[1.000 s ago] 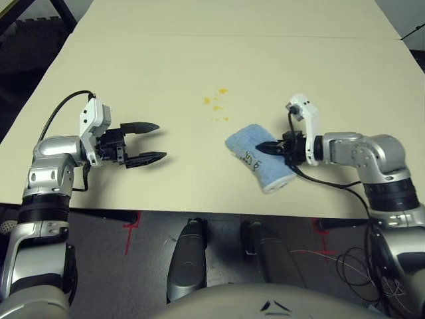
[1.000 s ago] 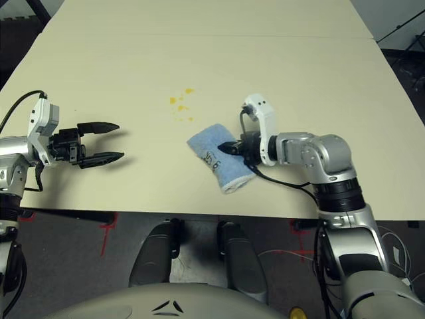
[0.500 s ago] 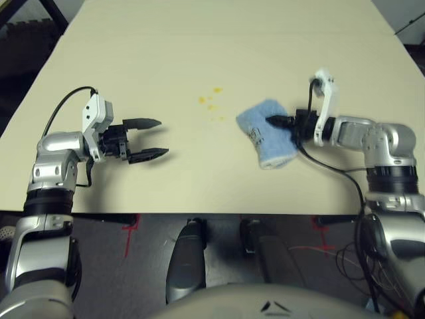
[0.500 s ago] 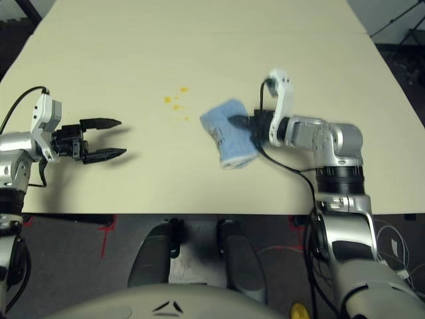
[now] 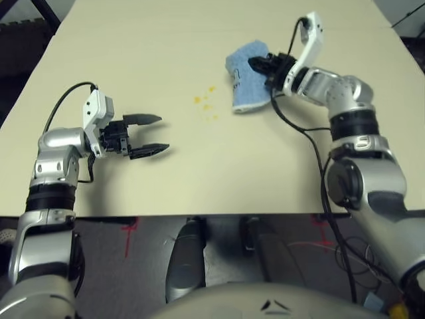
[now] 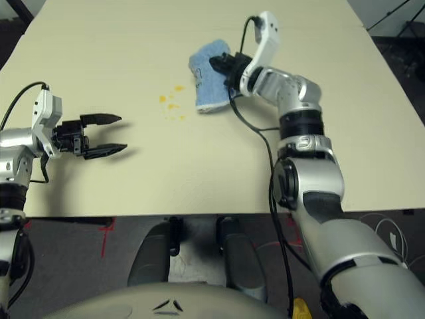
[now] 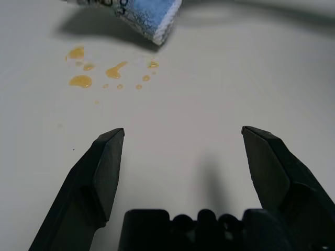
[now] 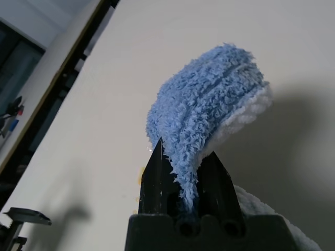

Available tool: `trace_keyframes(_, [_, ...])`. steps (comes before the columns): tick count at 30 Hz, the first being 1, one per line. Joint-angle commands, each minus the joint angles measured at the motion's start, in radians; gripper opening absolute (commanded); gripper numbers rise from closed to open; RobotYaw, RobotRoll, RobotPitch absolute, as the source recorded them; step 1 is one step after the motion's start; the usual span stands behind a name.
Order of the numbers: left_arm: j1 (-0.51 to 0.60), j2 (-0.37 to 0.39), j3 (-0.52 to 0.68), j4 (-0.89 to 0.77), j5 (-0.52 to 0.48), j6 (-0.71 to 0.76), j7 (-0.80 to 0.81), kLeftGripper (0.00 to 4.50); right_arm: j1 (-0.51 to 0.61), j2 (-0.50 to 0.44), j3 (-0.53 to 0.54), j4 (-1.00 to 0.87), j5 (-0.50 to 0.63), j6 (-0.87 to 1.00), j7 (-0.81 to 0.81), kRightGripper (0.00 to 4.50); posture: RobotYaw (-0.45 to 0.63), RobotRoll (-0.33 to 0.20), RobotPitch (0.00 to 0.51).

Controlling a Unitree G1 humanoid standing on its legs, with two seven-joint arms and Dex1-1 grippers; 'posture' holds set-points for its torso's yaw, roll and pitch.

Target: Wipe the water off the table with a rag.

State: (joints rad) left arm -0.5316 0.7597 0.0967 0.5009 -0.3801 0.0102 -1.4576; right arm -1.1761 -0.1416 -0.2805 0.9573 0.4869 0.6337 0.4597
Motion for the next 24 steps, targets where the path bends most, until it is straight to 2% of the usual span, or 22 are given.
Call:
trace_keyframes(1, [0.026, 0.012, 0.006, -0.002, 0.007, -0.002, 0.001, 4.50, -0.017, 0.018, 0.033, 0.118, -0.067, -0.054, -0.011, 0.01, 0.19, 0.000, 0.218])
trace_keyframes(11, [0.026, 0.022, 0.016, 0.002, 0.009, -0.005, 0.009, 4.50, -0.039, 0.079, 0.069, 0.253, -0.172, -0.121, 0.015, 0.01, 0.20, 0.000, 0.223])
trace_keyframes(24, [0.035, 0.024, 0.016, 0.018, 0.018, -0.023, 0.012, 4.50, -0.103, 0.229, 0.048, 0.322, -0.201, -0.166, 0.012, 0.01, 0.21, 0.000, 0.232])
